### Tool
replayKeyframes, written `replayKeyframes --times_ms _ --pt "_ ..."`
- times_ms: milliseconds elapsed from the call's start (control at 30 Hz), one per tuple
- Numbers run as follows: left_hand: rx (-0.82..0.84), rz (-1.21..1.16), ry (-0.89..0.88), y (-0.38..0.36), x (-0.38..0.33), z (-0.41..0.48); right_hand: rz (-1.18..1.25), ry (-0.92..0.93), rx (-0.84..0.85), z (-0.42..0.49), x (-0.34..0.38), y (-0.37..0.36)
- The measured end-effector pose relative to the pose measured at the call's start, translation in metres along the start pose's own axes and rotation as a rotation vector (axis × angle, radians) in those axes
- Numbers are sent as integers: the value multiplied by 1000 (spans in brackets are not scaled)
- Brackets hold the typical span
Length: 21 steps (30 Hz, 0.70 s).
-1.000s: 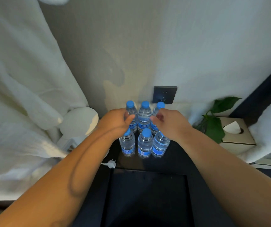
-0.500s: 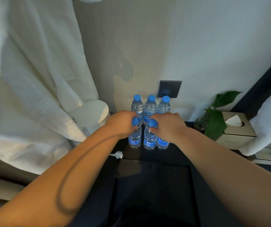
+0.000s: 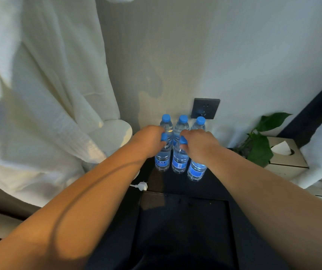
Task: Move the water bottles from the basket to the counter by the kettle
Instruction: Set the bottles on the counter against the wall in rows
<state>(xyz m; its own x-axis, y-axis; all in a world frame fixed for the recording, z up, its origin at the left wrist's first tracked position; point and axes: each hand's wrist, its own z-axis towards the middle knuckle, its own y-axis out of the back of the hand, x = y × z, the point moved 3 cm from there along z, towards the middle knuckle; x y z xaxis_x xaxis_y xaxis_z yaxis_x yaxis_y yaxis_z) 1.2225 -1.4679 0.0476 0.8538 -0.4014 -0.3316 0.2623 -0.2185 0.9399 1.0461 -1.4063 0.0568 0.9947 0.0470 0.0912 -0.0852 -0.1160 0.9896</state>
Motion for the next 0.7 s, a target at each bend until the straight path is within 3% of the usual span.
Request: replayKeyframes --times_ms 500,700 --pt "38 89 29 5 -8 23 22 3 -69 21 -6 -7" --pt "68 76 35 6 -9 27 -28 -82 -28 30 -6 -3"
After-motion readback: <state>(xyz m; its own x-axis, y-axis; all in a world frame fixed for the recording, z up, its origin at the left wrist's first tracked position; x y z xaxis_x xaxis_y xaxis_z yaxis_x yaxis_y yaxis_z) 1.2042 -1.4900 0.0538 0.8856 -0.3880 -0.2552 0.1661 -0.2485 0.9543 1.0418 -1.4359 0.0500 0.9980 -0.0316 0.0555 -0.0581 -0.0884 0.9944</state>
